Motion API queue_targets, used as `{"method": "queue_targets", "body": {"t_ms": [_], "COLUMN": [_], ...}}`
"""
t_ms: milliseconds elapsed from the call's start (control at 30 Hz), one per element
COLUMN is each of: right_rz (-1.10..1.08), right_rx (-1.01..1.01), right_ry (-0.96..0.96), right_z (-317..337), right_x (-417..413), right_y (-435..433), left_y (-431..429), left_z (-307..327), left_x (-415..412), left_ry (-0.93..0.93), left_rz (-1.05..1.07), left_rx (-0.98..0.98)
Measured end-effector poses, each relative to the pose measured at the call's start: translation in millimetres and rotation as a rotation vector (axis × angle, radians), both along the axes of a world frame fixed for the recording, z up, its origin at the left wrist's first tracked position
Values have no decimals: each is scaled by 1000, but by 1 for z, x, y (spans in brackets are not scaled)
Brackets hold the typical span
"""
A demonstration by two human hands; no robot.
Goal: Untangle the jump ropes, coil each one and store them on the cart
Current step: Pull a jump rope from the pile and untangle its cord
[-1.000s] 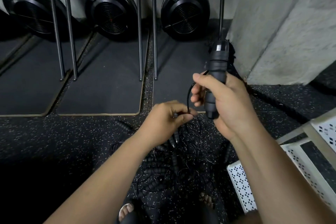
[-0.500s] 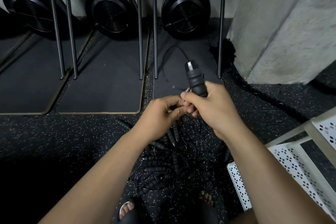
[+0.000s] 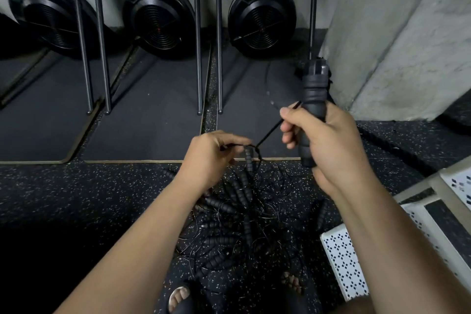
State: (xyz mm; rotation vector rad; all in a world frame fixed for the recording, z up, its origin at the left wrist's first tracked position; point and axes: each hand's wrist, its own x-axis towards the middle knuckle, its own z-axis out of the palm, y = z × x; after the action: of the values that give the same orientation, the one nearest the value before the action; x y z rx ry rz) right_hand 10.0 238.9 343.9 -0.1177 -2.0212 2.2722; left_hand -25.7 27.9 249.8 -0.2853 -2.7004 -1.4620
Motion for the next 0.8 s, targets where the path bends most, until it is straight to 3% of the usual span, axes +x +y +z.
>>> {"method": "queue_targets", "body": {"t_ms": [233, 300, 467, 533, 700, 800], "right_rz": [32, 43, 51, 58, 176, 250], "right_rx": [-78, -72, -50, -61, -52, -76], "right_ry": [21, 8, -41, -66, -108, -94], "right_z": [11, 9, -1, -2, -3, 1], "right_x": [4, 3, 1, 1, 8, 14], "right_y": [1, -2, -10, -12, -24, -31], "left_y": [-15, -6, 31, 41, 43, 41], "left_z": [-9, 0, 24, 23, 9, 1], "left_x": [-5, 0, 25, 32, 29, 26], "left_ry": [-40, -6, -160, -138, 76, 56], "left_rz": [194, 180, -43, -115, -27, -8], "left_rx": [-323, -268, 164, 219, -1, -150]}}
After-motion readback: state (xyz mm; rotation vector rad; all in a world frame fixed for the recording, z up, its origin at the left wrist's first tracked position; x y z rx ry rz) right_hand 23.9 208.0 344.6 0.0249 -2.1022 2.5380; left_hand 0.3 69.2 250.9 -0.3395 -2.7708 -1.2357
